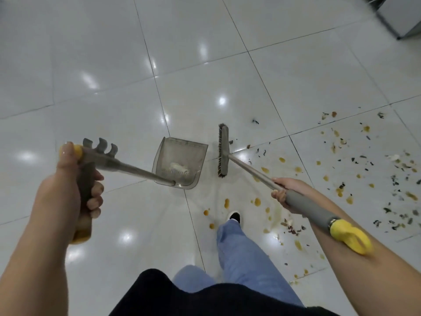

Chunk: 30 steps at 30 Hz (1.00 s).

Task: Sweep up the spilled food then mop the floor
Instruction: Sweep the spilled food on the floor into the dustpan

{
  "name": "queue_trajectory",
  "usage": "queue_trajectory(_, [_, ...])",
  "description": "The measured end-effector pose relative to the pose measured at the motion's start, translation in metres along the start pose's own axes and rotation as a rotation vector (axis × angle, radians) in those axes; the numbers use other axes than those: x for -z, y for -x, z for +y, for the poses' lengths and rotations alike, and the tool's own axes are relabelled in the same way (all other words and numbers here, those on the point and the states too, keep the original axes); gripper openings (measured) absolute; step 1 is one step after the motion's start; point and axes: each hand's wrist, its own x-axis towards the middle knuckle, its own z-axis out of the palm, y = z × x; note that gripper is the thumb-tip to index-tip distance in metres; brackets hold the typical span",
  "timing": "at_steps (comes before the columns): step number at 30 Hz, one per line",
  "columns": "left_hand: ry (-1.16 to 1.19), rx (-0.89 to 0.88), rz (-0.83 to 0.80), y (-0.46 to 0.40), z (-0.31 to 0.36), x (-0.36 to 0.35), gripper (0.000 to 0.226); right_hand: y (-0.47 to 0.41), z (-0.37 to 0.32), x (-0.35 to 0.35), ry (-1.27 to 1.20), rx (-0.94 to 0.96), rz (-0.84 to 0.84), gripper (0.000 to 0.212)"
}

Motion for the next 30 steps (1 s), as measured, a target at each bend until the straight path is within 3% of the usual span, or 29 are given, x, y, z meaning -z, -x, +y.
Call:
queue_trajectory(6, [-0.13, -0.004, -0.02, -0.054, 0.069, -0.05, 0.073, -0.015, -0.097, -0.035, -0.04, -0.009, -0.063, 0.035])
queue_trajectory(10, [-0.126, 0.001, -0.028, -0.098, 0.1, -0.074, 0.065, -0.037, -0.138, -0.059, -0.124, -0.027, -0.104, 0.032])
queue_trajectory(15, [-0.207, -0.004, -0.061, -0.168, 0.14, -0.102, 0.061, -0.062, -0.18, -0.1, -0.28, -0.041, -0.13, 0.033])
queue_trajectory(19, [-0.307, 0.004, -0.135, -0.218, 0.172, -0.119, 0.071, -0.081, -0.208, -0.128, -0.382, -0.137, -0.133, 0.031])
queue_trajectory(30, [-0.488, -0.064, -0.21, -0.297, 0.243, -0.166, 0.07, -0.111, -0.28, -0.152, -0.457, -0.169, -0.121, 0.036])
